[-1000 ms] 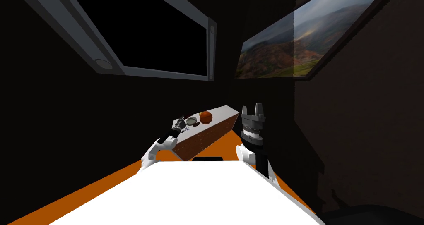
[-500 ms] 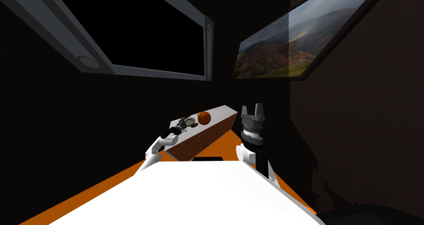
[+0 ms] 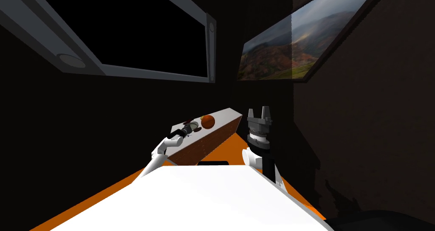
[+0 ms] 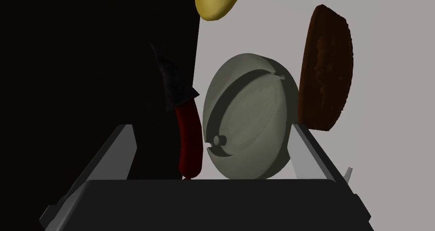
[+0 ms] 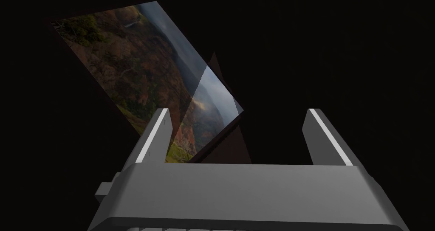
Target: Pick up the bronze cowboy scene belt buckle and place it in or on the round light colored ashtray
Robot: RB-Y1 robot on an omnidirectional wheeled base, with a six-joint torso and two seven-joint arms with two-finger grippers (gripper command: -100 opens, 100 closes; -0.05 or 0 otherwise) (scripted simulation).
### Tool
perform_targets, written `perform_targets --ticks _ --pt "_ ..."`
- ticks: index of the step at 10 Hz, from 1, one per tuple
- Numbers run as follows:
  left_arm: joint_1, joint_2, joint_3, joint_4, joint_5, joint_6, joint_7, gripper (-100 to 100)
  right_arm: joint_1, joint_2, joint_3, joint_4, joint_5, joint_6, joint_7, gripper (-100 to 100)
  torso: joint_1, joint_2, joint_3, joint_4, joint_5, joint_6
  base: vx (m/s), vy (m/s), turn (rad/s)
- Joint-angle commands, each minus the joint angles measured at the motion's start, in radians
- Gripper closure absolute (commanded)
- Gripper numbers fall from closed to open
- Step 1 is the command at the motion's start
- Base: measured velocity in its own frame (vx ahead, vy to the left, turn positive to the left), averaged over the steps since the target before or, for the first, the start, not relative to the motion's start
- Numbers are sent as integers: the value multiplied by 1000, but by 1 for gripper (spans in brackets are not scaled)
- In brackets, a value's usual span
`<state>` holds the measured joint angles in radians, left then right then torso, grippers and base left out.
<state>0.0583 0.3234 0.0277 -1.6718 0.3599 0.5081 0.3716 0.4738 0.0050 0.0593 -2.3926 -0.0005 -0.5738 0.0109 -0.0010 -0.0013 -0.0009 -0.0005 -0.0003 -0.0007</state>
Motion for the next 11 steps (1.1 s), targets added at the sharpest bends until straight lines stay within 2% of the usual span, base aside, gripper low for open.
perform_targets --ticks 1,2,3,4,5,6,7,8,9,10,11 --pt "-33 16 2 43 32 50 16 -100 0 0 0 0 0 0 0 0 0 0 0 0 0 0 23 -16 -65" --pt "-33 16 2 43 32 75 16 -100 0 0 0 0 0 0 0 0 0 0 0 0 0 0 19 -12 -46" --pt "-62 29 4 83 60 105 29 -100 0 0 0 0 0 0 0 0 0 0 0 0 0 0 24 -16 -77" --pt "-62 29 4 83 60 131 29 -100 0 0 0 0 0 0 0 0 0 0 0 0 0 0 23 -11 -41" --pt "-91 43 5 123 87 158 43 -100 0 0 0 0 0 0 0 0 0 0 0 0 0 0 27 -16 -74" --pt "-91 43 5 123 87 188 43 -100 0 0 0 0 0 0 0 0 0 0 0 0 0 0 21 -10 -37" --pt "-120 57 7 164 115 216 55 -100 0 0 0 0 0 0 0 0 0 0 0 0 0 0 20 -11 -73" --pt "-120 57 7 164 115 242 55 -100 0 0 0 0 0 0 0 0 0 0 0 0 0 0 18 -9 -40" --pt "-149 71 8 204 141 270 68 -100 0 0 0 0 0 0 0 0 0 0 0 0 0 0 20 -13 -74" --pt "-149 71 8 204 141 297 68 -100 0 0 0 0 0 0 0 0 0 0 0 0 0 0 18 -14 -44" --pt "-177 85 9 245 167 326 80 -100 0 0 0 0 0 0 0 0 0 0 0 0 0 0 23 -18 -66"
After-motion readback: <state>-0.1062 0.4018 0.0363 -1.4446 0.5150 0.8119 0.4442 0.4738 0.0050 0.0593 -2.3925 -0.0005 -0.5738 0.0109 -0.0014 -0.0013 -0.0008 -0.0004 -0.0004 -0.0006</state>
